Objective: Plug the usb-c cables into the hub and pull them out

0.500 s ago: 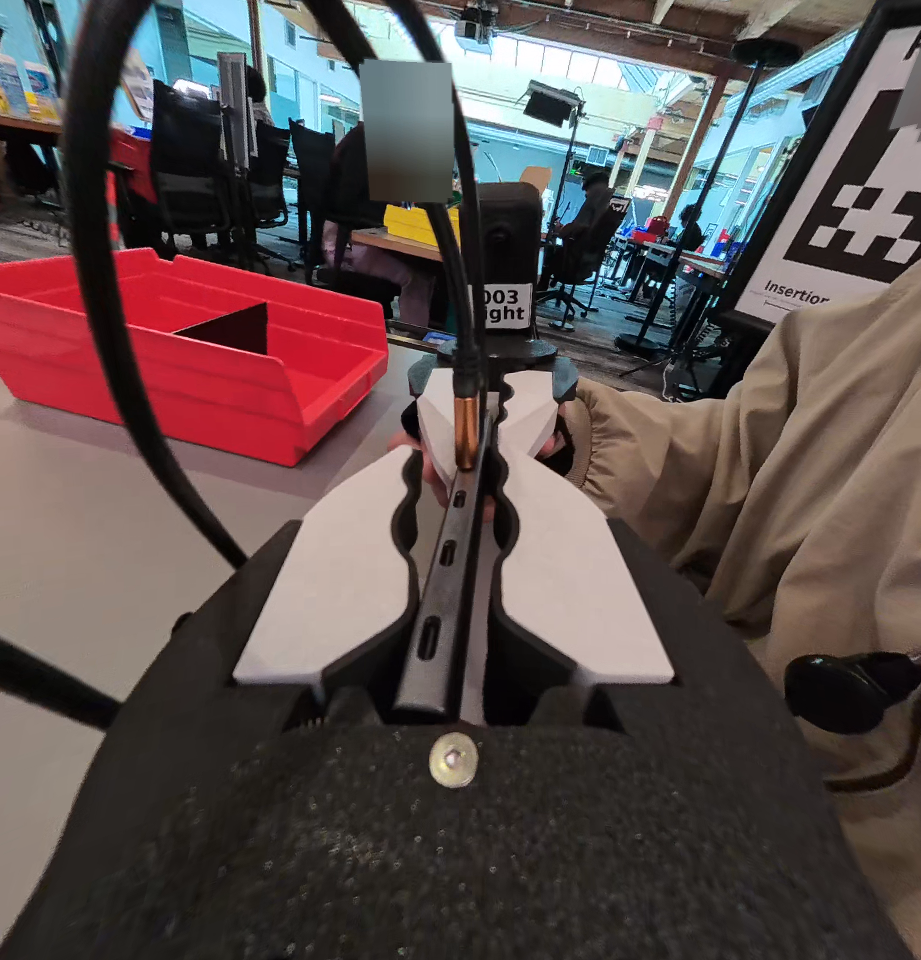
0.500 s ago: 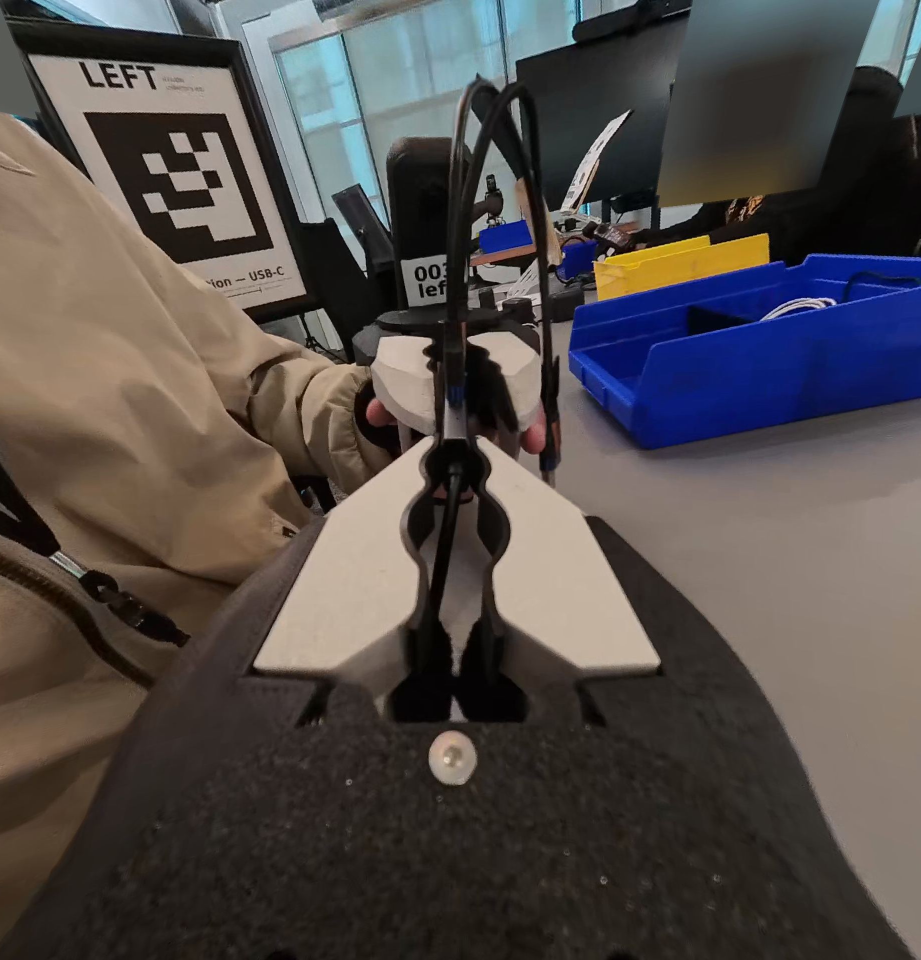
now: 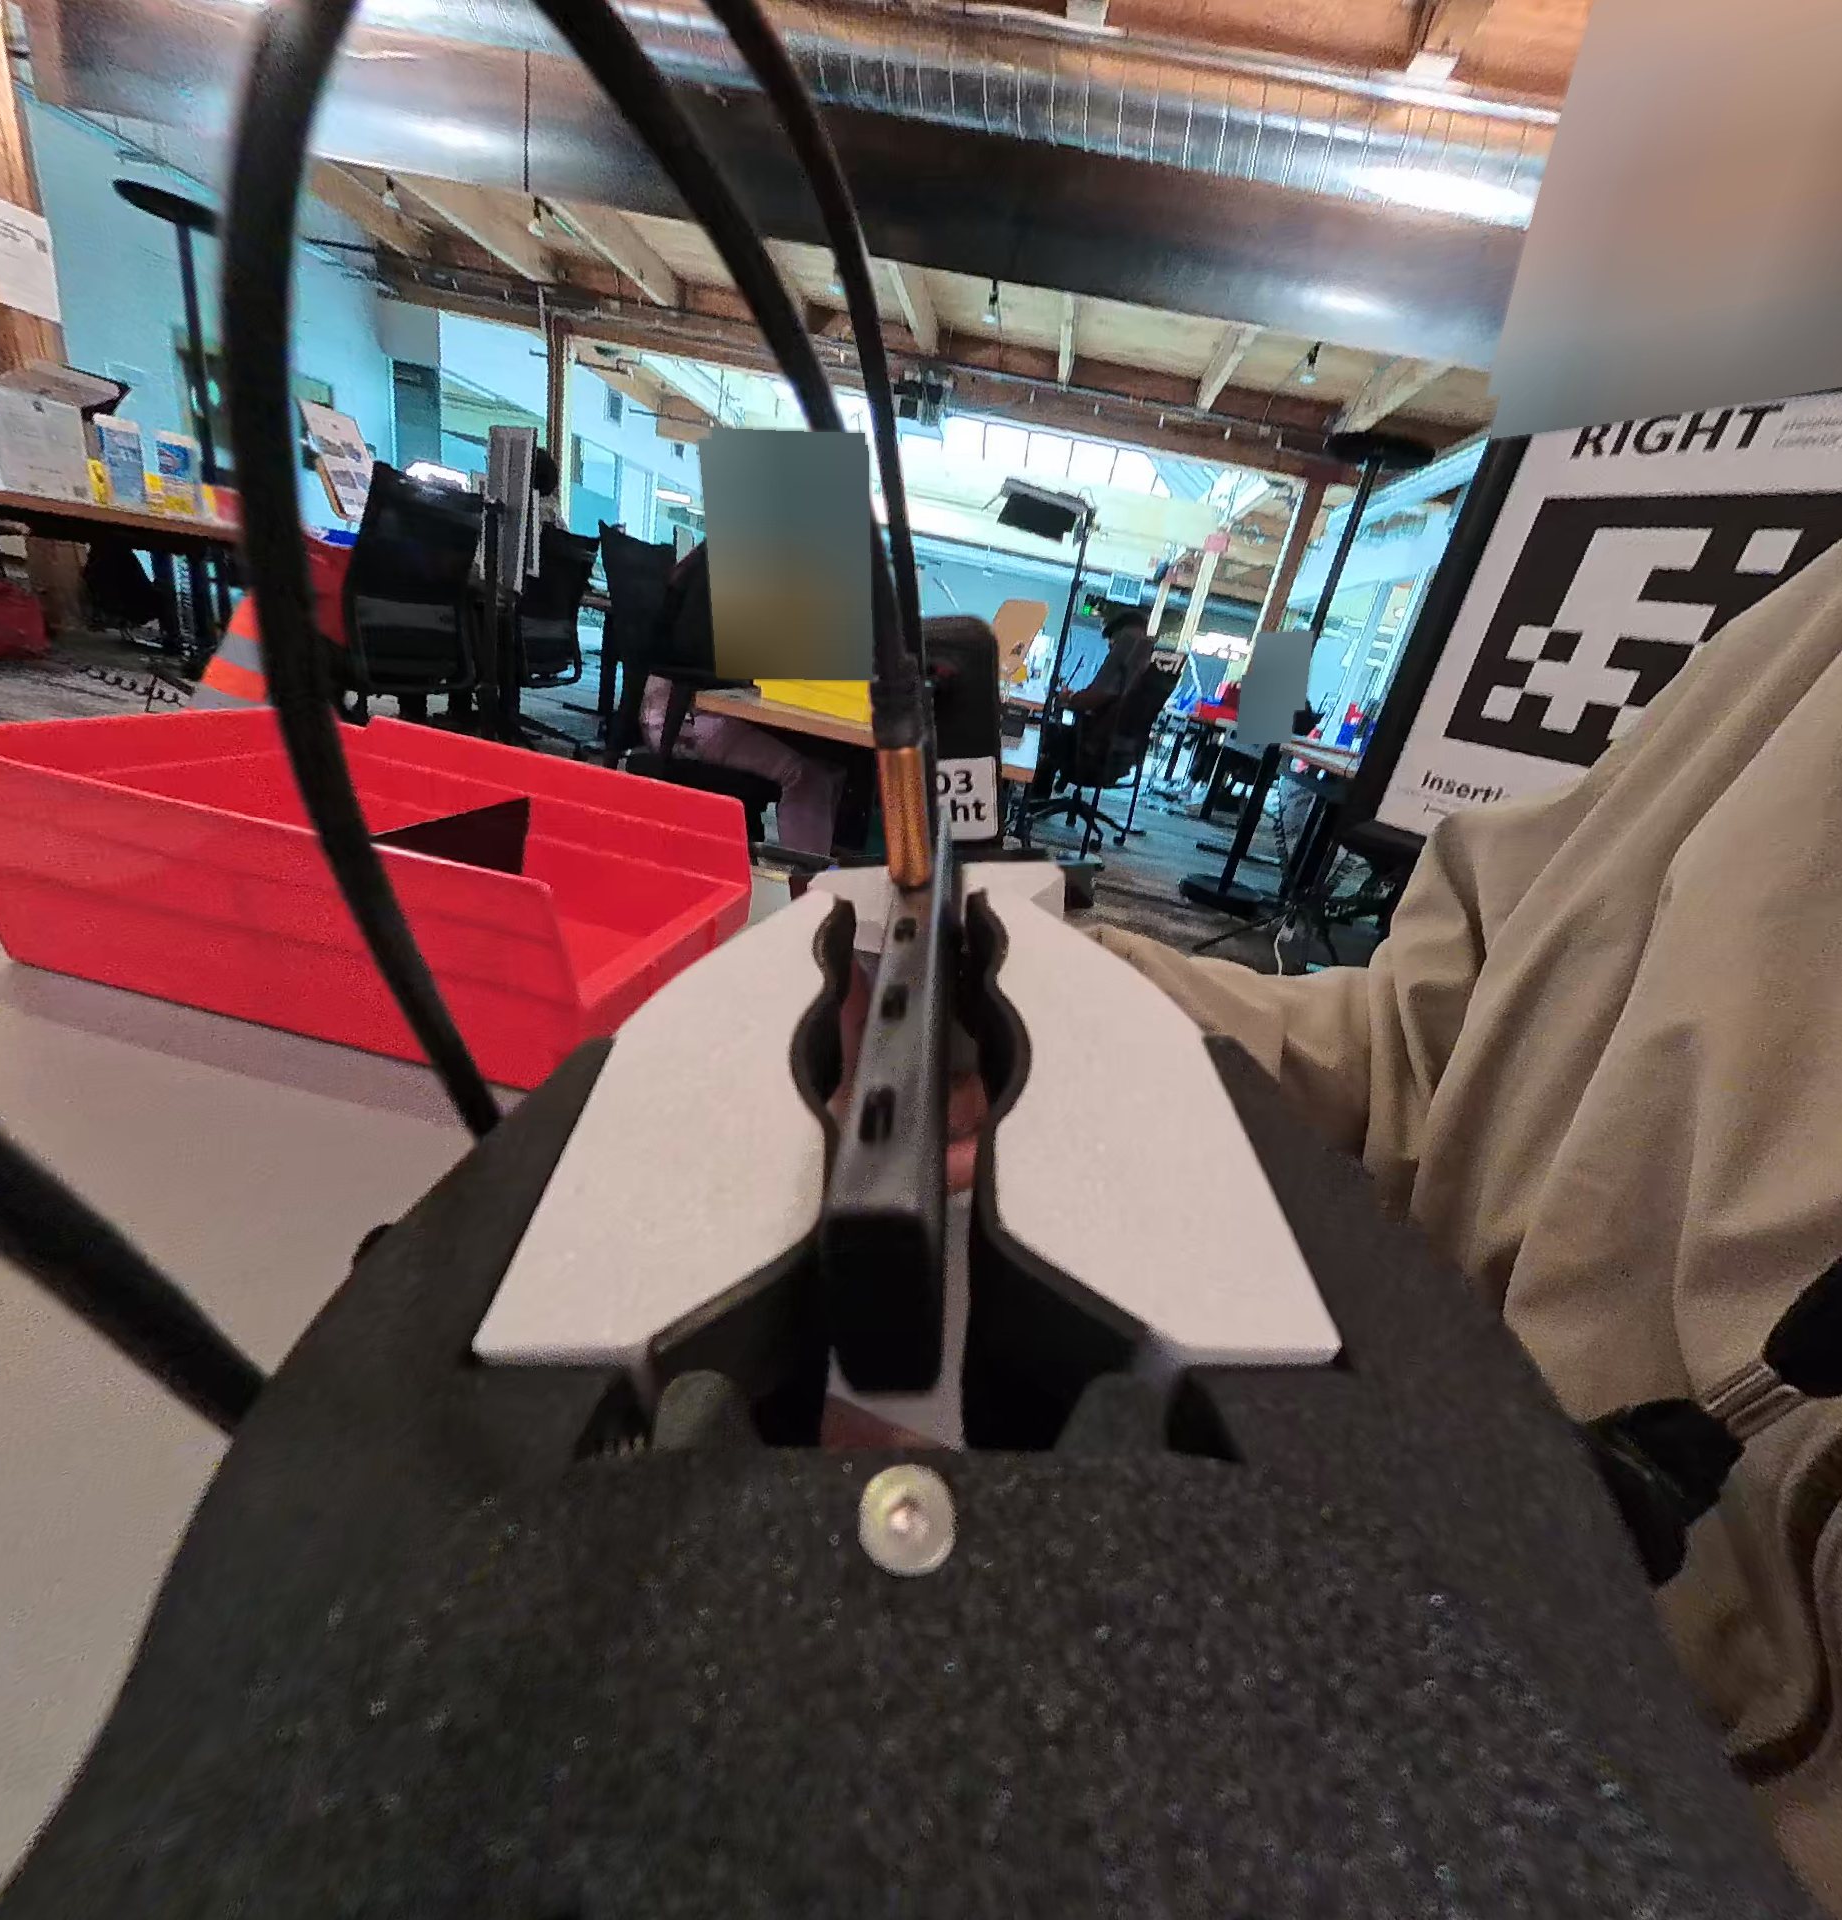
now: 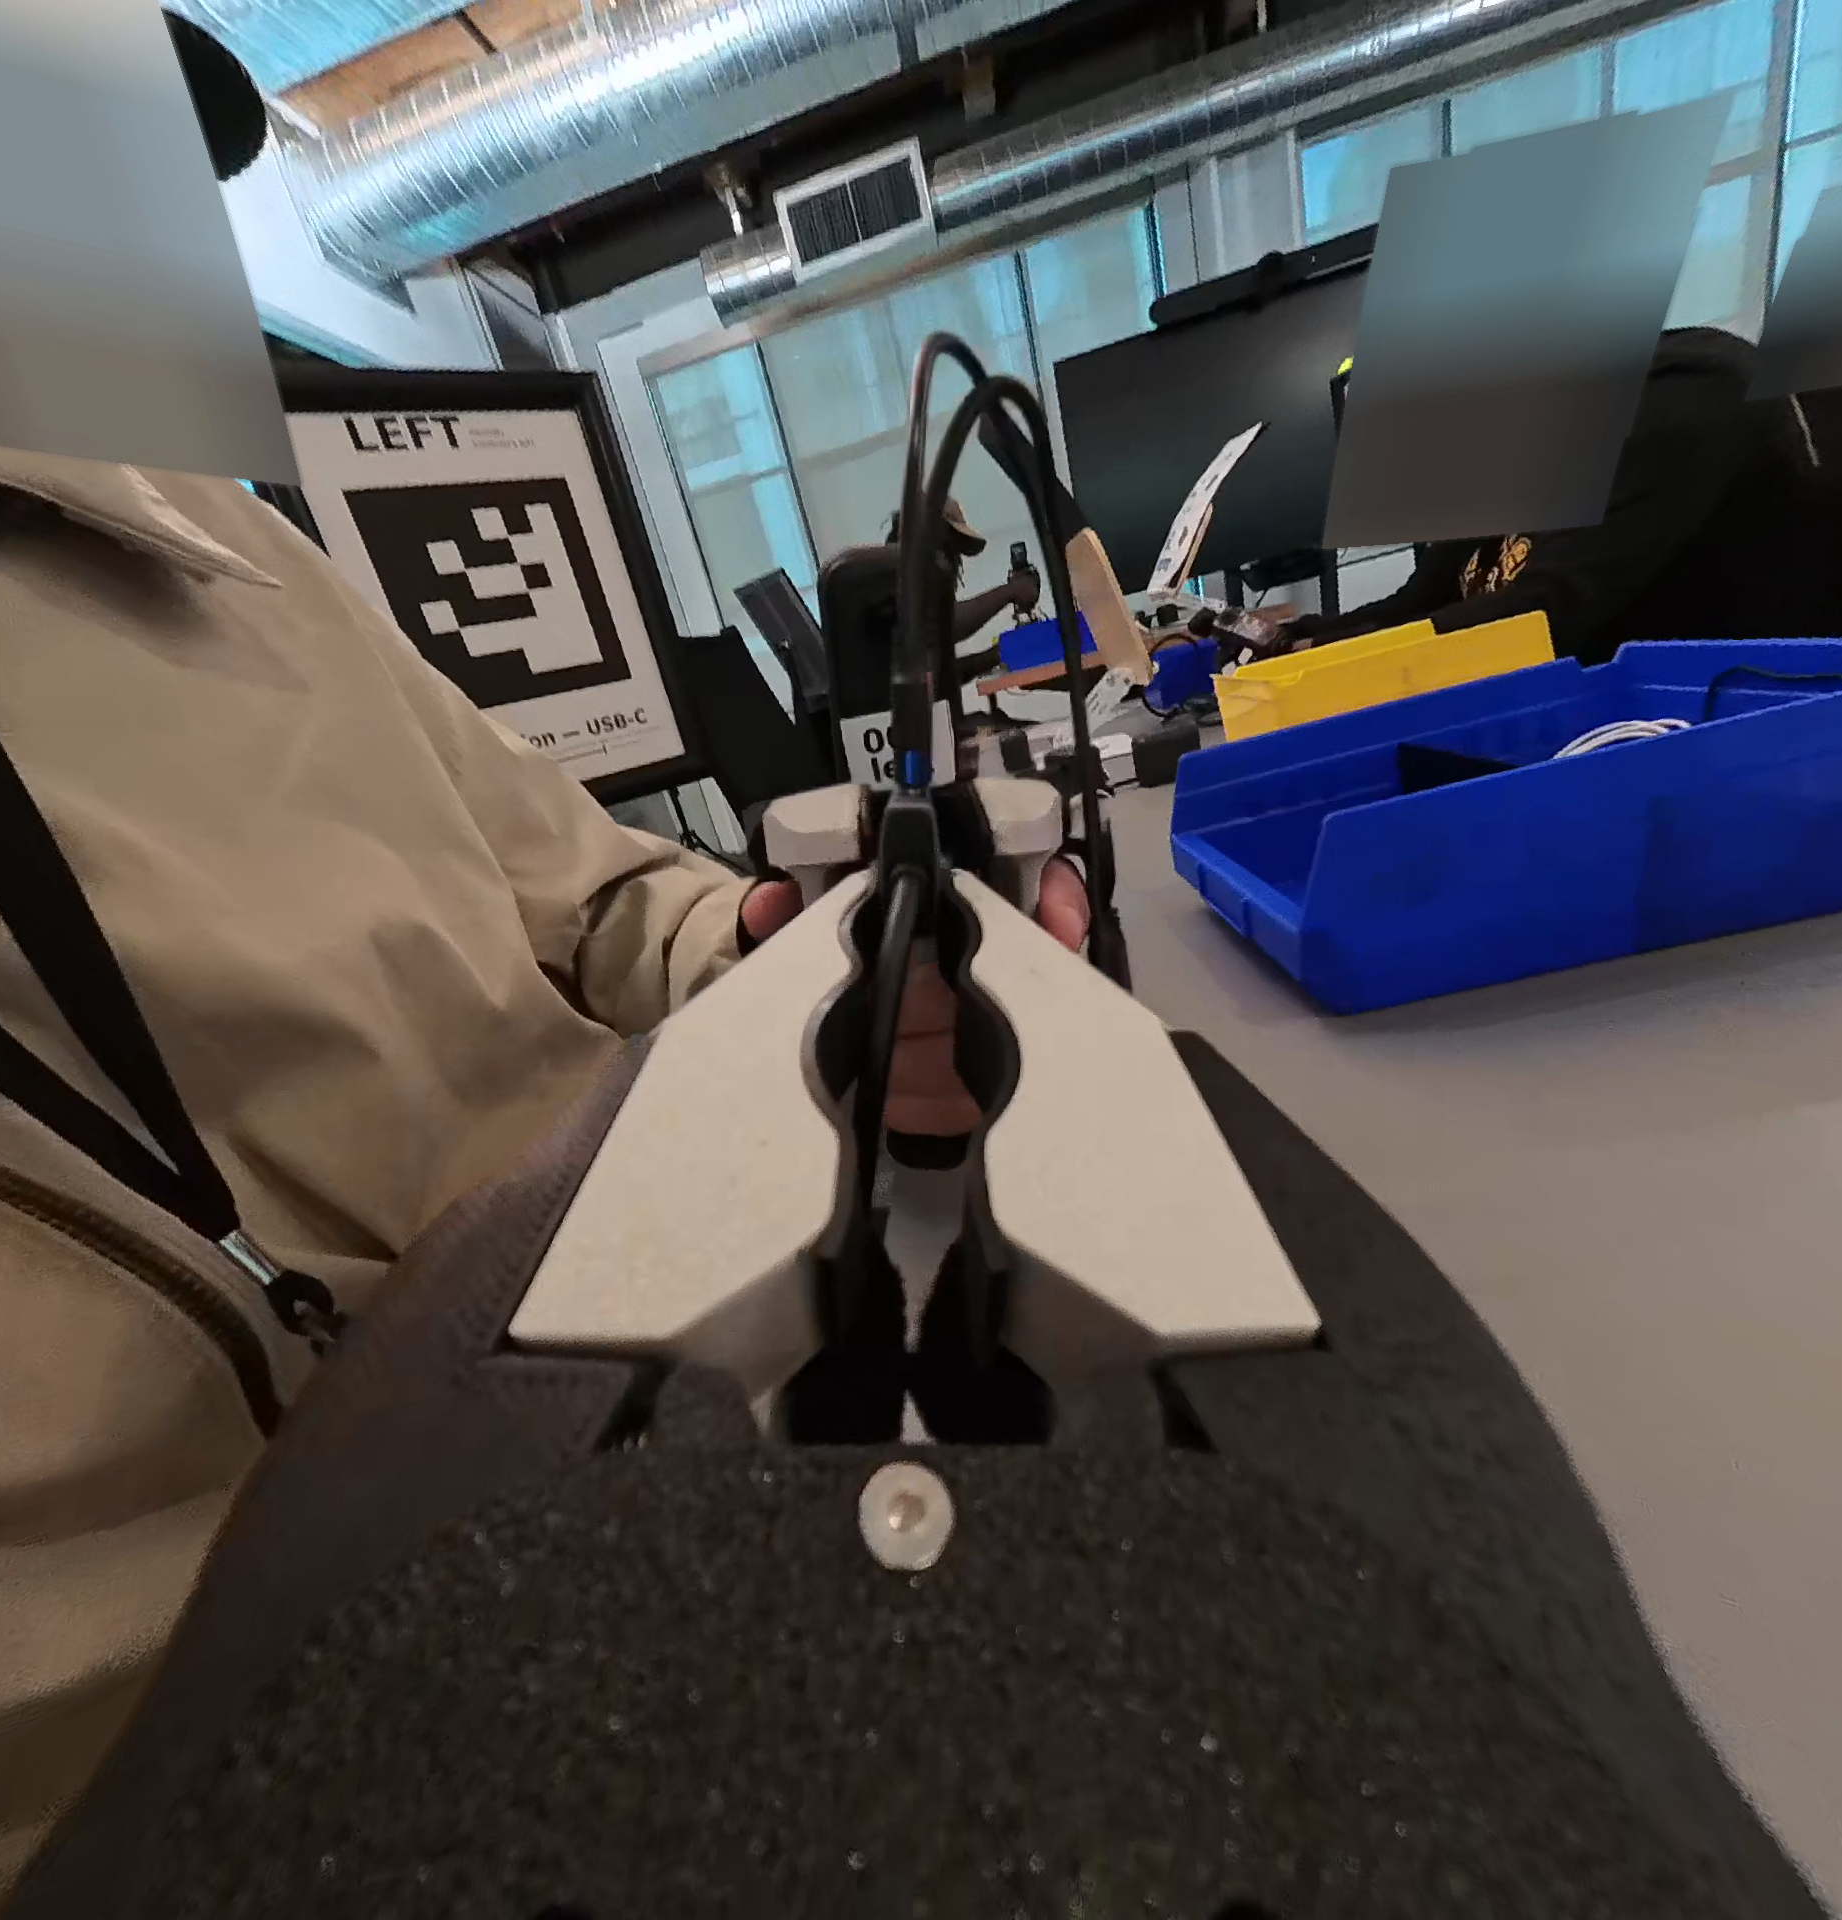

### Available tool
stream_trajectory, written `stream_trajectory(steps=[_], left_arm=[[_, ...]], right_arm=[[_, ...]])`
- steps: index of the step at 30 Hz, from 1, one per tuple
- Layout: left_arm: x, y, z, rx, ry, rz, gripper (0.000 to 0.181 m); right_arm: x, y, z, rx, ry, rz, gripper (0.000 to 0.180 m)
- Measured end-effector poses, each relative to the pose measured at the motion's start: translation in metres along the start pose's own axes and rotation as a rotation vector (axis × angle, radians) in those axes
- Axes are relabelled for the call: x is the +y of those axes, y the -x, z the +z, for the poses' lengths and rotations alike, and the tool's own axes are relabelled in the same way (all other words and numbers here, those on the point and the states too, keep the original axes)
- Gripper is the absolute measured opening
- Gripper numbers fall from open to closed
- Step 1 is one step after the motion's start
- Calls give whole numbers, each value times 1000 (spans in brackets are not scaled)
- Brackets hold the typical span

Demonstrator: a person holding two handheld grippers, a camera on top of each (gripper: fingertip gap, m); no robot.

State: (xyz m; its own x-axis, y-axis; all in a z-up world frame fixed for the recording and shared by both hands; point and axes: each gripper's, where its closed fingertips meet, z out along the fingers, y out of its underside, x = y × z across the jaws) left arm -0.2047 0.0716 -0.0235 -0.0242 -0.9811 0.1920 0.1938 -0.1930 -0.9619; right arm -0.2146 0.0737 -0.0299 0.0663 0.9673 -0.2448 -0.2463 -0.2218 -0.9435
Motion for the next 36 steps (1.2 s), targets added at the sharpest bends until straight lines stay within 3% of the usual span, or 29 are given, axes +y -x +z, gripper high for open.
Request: stream_trajectory(steps=[5, 13, 20, 22, 24, 32, 36], left_arm=[[-8, -2, 1, 8, -86, -64, 10], [-16, -2, -1, 6, -146, -84, 11], [-12, -6, -2, 44, -74, -46, 11], [-10, -7, -2, 53, -44, -41, 10], [-9, -5, -2, 44, -32, -33, 11], [-9, 2, -5, 19, -24, -34, 10], [-12, 2, -5, 35, -55, -67, 10]], right_arm=[[-15, -1, 2, -3, -111, 48, 8], [-2, 2, 11, -6, -65, 37, 8], [-2, 4, 12, 9, -67, -7, 9], [-9, 6, 7, 2, -104, -15, 18], [-12, 4, 4, 11, -116, -32, 6], [6, -4, 6, 62, -6, -93, 8], [29, -6, 14, 75, 112, -111, 20]])
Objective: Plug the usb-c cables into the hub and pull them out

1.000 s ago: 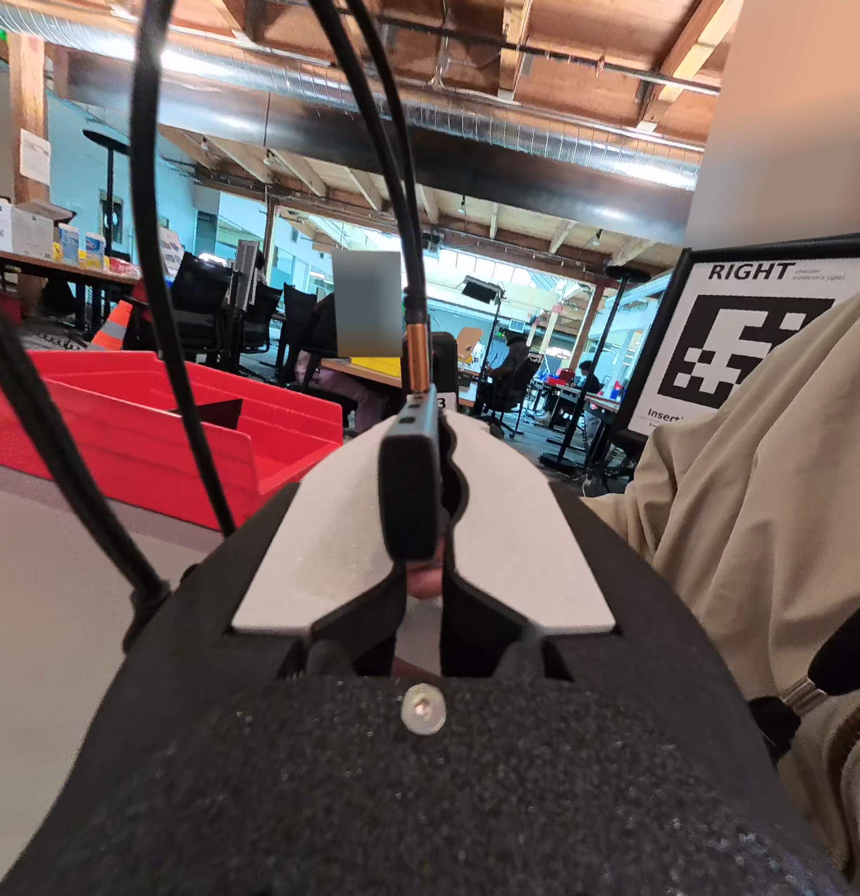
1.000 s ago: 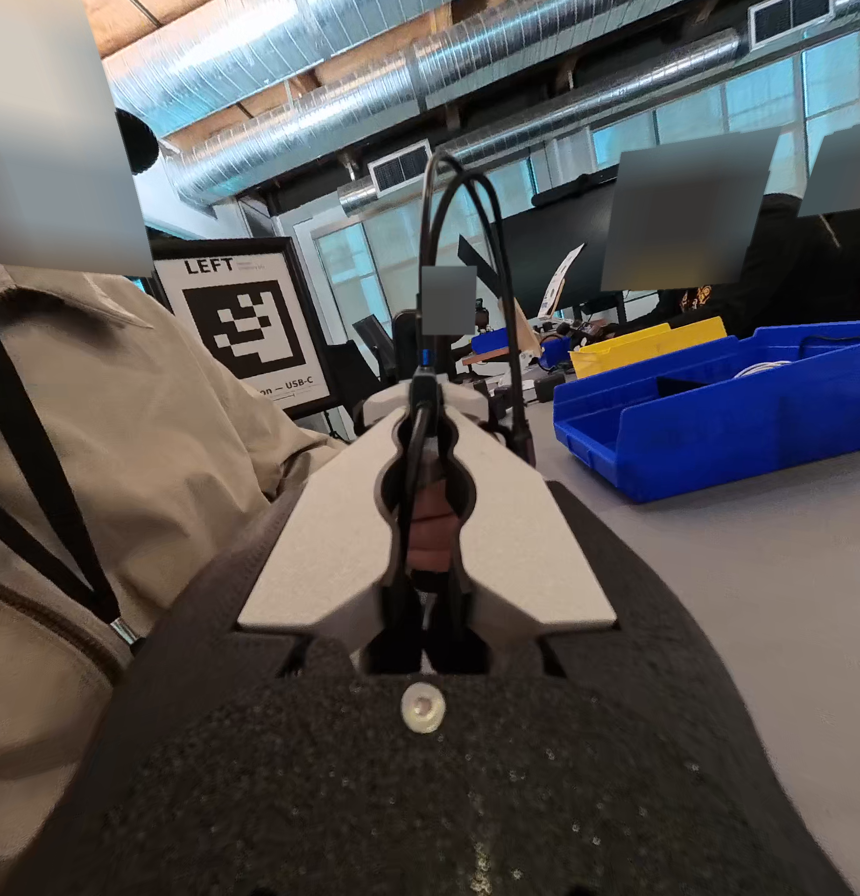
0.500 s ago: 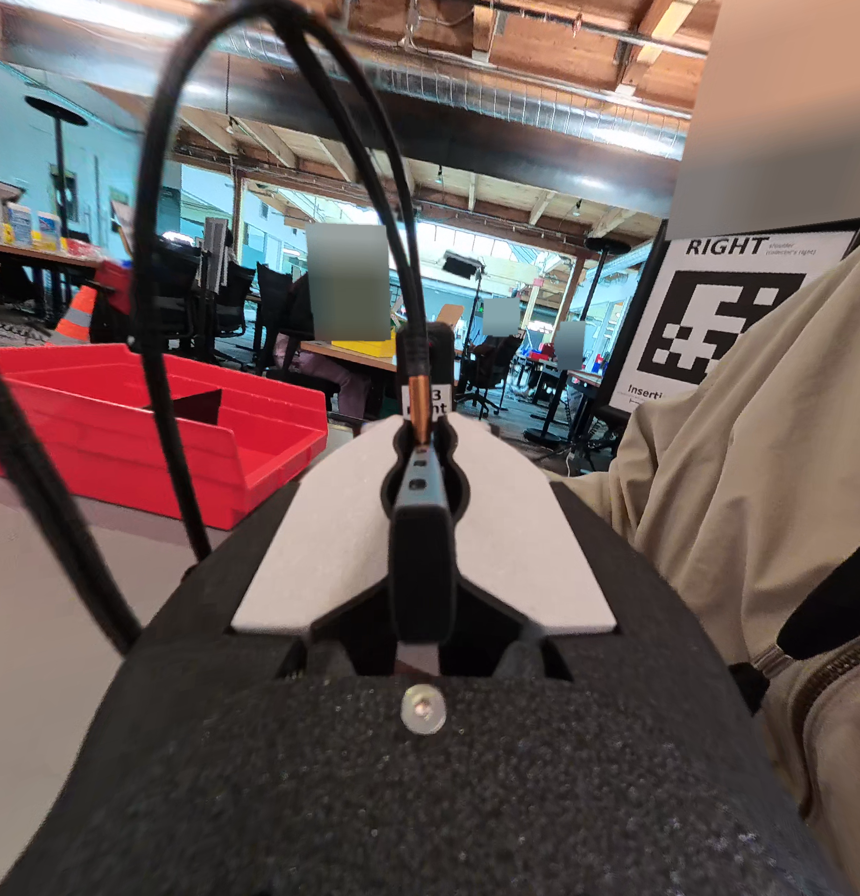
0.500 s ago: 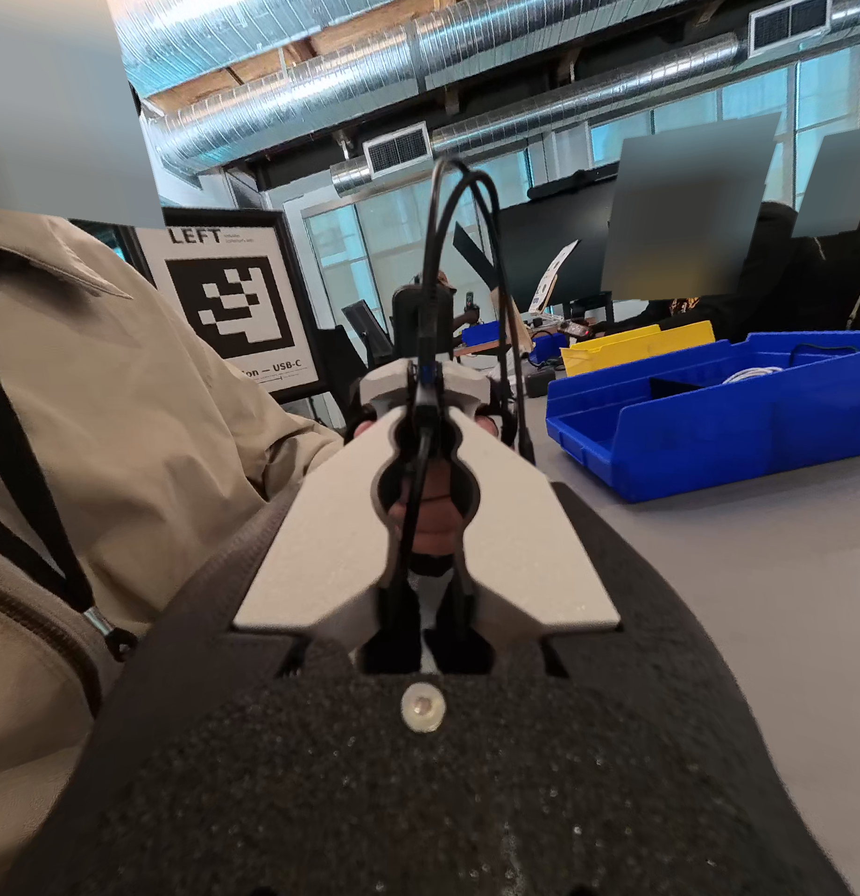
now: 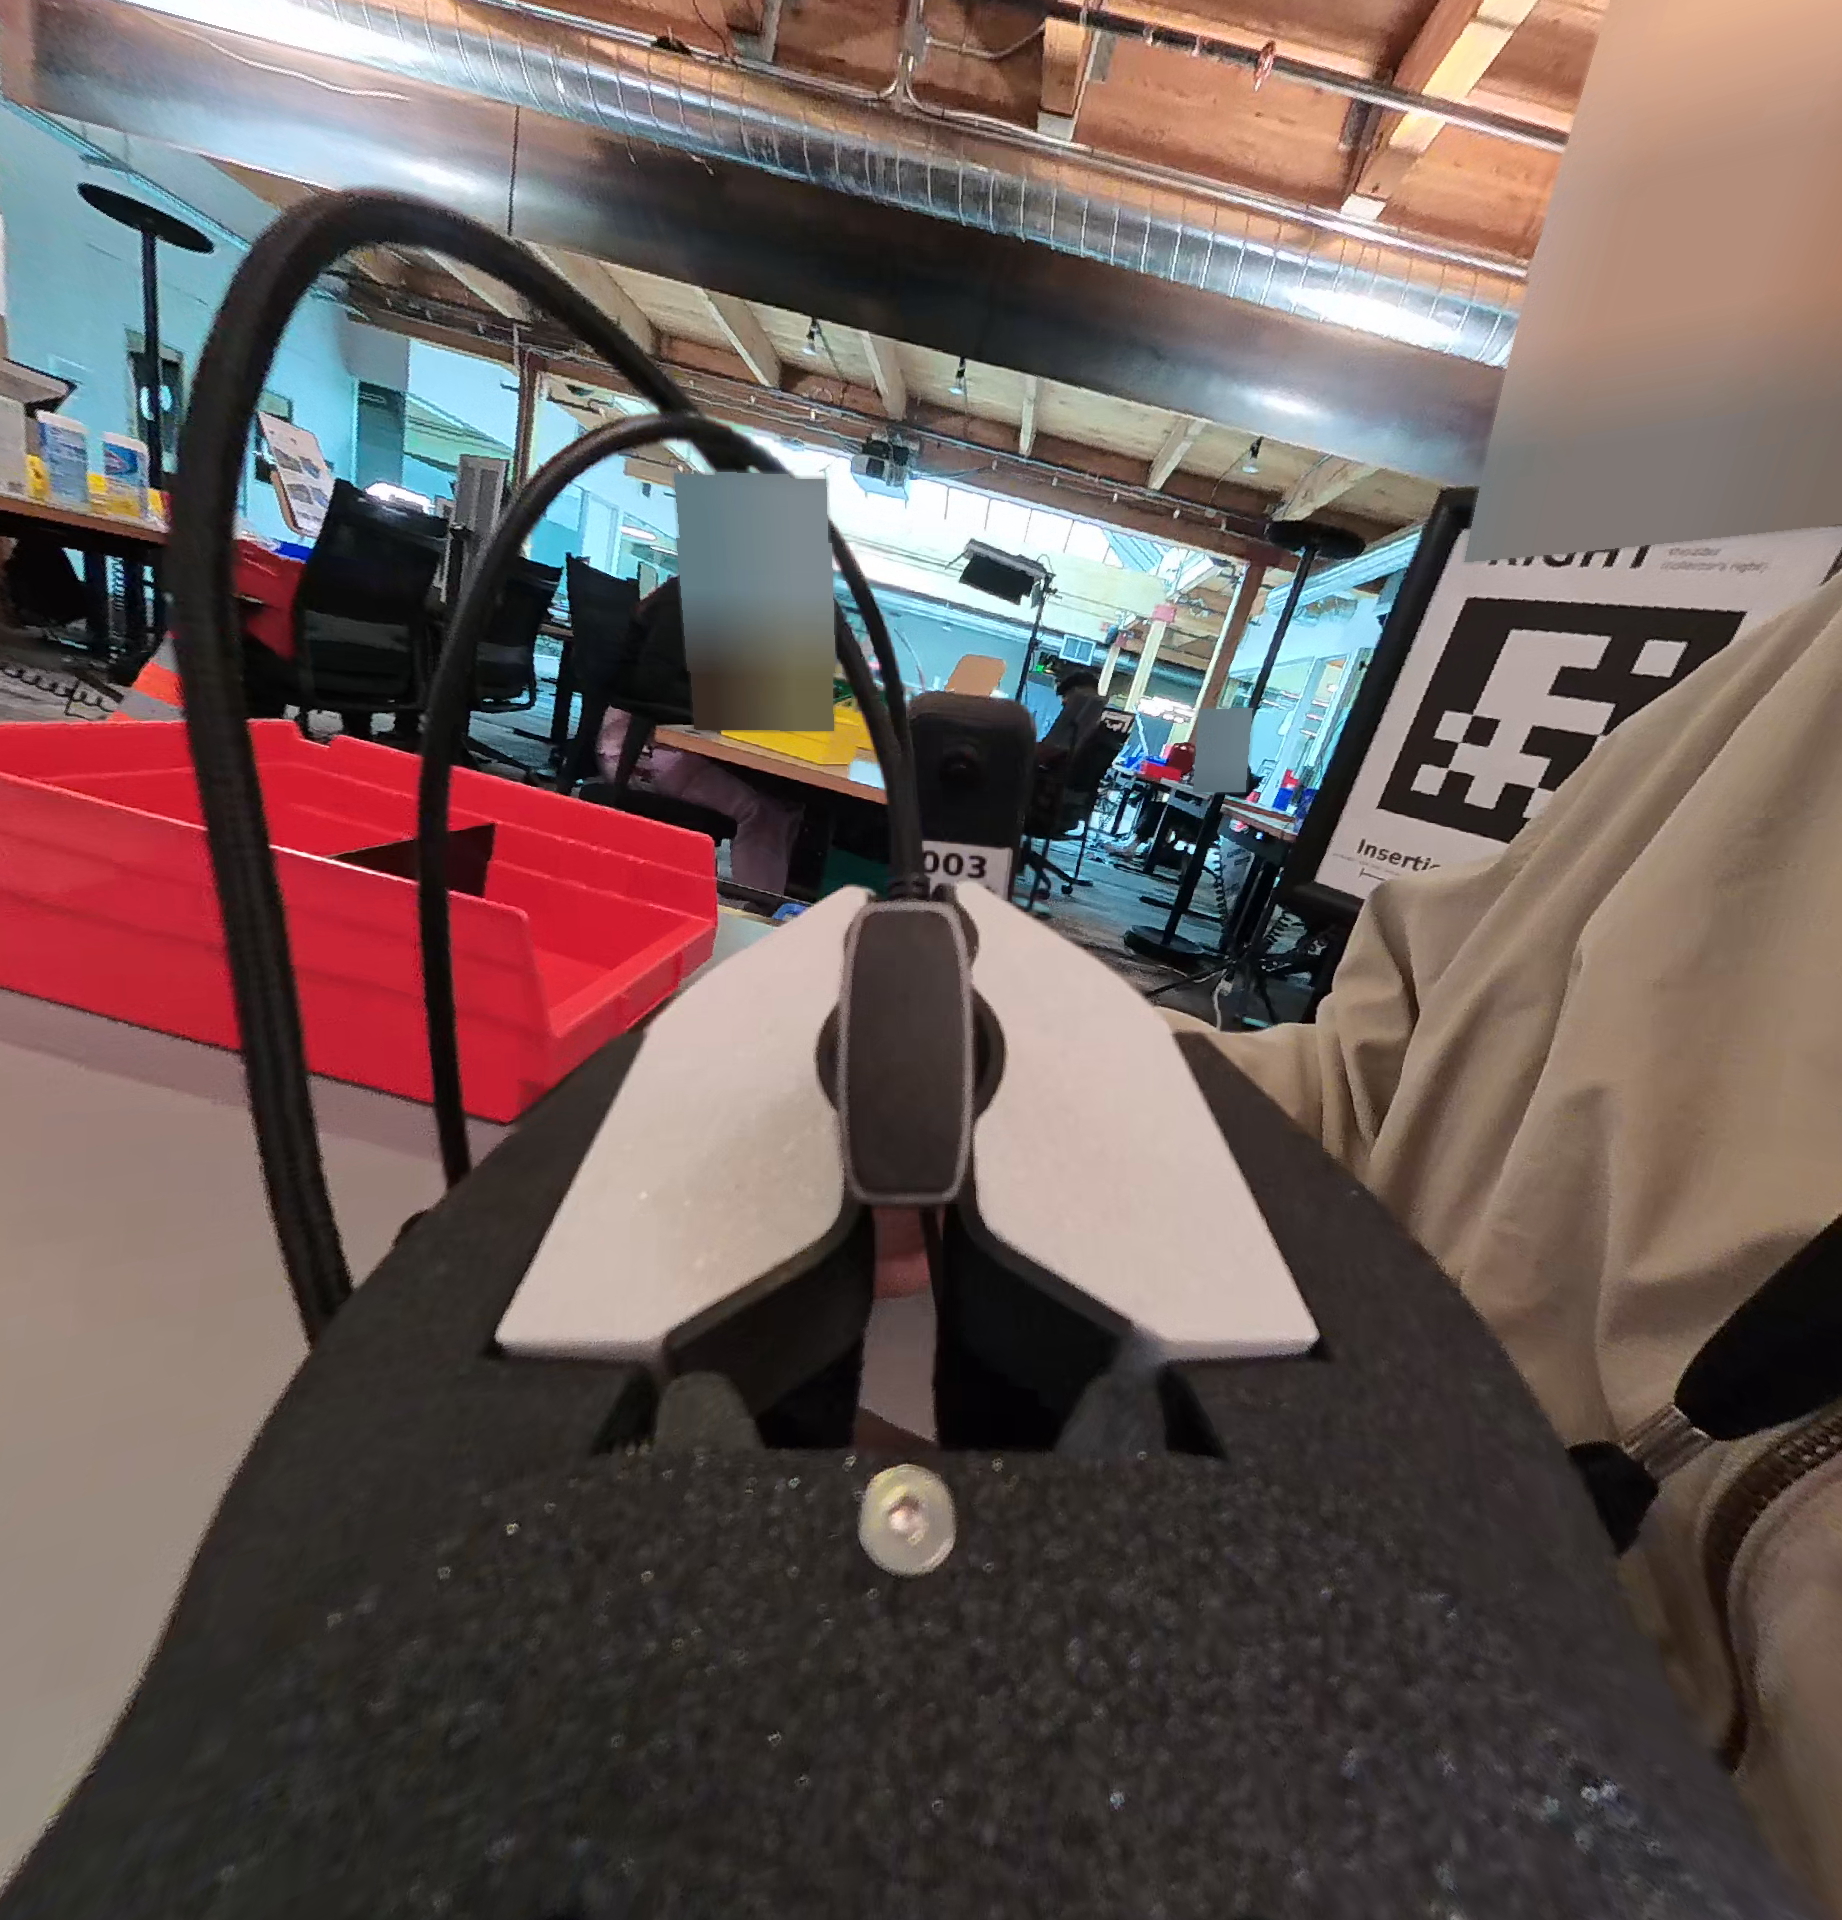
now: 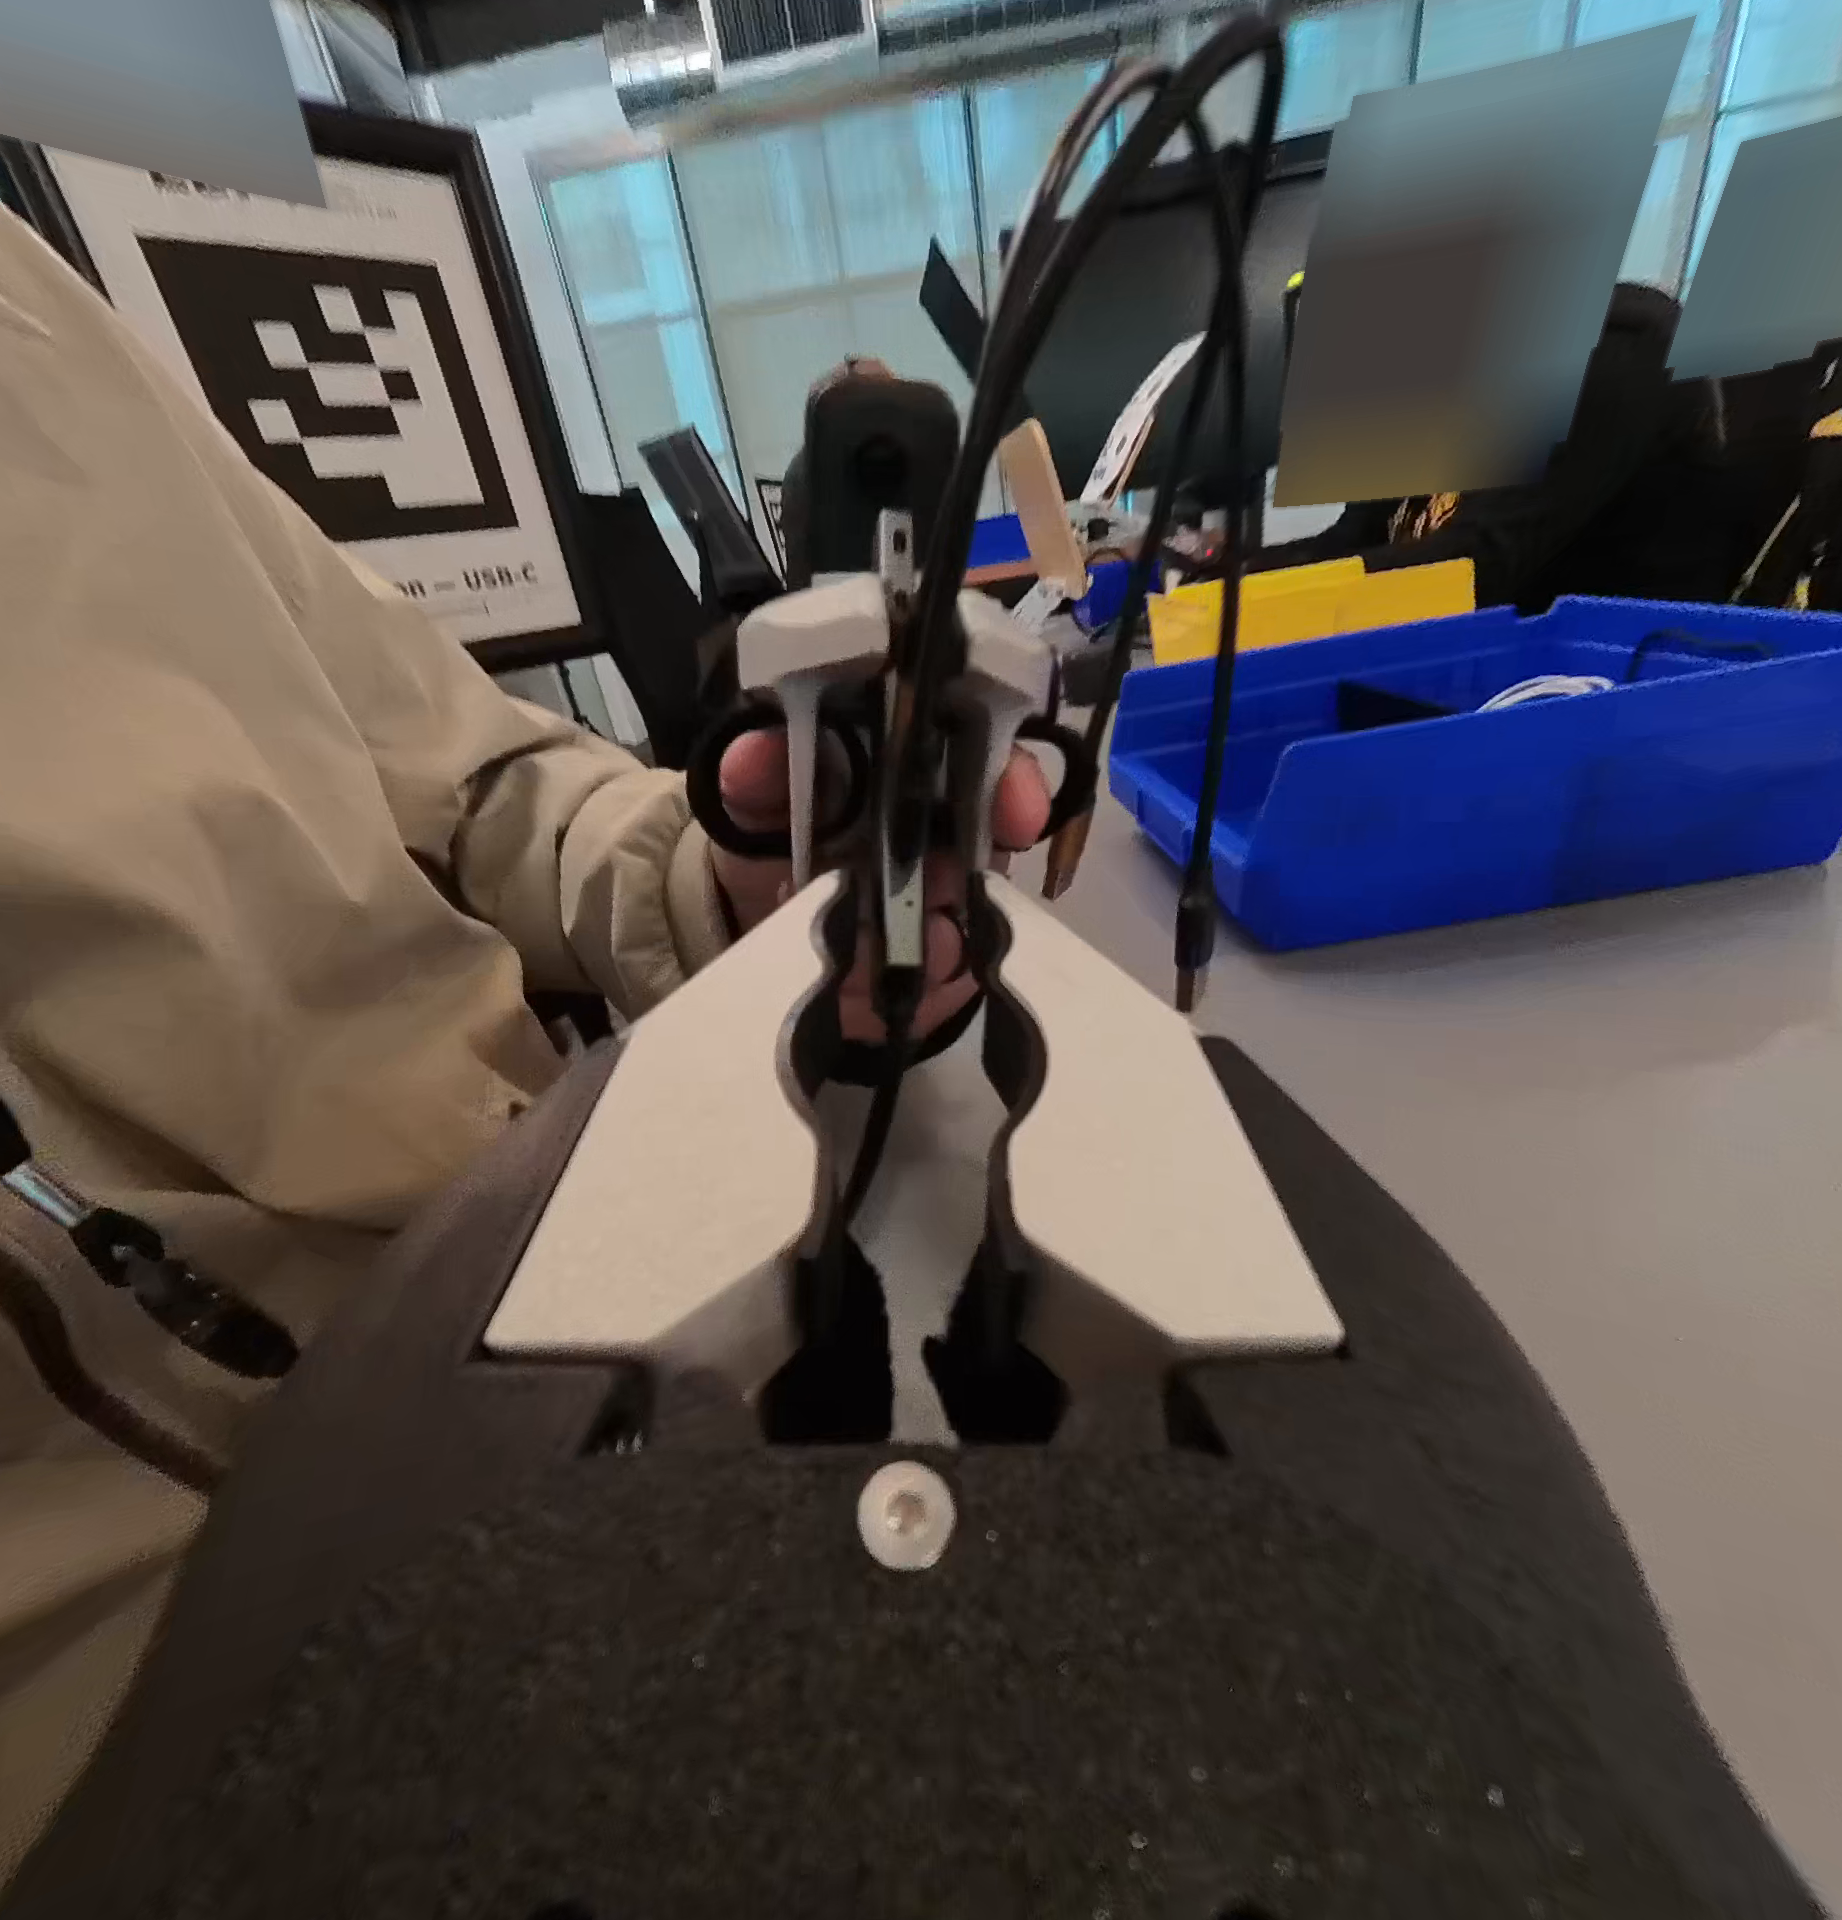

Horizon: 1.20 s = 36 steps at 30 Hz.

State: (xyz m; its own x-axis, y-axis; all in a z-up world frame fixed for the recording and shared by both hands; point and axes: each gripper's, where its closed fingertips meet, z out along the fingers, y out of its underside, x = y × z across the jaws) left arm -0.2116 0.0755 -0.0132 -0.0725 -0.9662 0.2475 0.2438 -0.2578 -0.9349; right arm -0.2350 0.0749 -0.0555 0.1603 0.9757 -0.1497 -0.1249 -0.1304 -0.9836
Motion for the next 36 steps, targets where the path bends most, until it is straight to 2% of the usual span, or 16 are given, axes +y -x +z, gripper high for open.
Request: stream_trajectory(steps=[1, 2, 5, 7, 10, 13, 15, 23, 30, 36], left_arm=[[2, -1, 1, 5, 3, -2, 10], [2, -1, 1, 8, 5, 1, 10], [5, 0, 0, 17, 43, -8, 13], [8, 3, -2, 9, 66, -1, 24], [13, 4, -4, 3, 95, 33, 23], [18, 1, -1, 18, 113, 43, 11], [20, -1, 0, 20, 117, 52, 10], [30, 2, -1, 15, 185, 89, 10], [25, 2, -2, 3, 157, 96, 14], [26, 1, -2, 25, 154, 69, 10]], right_arm=[[4, 1, 3, -2, 18, -4, 19], [7, 3, 6, -6, 35, -26, 9], [4, 1, 5, 3, 39, -49, 9], [4, -3, 4, 34, 34, -94, 9], [-1, -3, 1, 32, 3, -77, 9], [-6, -1, 0, 22, -18, -76, 9], [-8, 0, -1, 11, -25, -58, 9], [-1, -3, -8, 7, 27, -57, 10], [-12, -1, -9, -7, -29, -56, 9], [-11, -1, -11, -15, -19, -32, 9]])
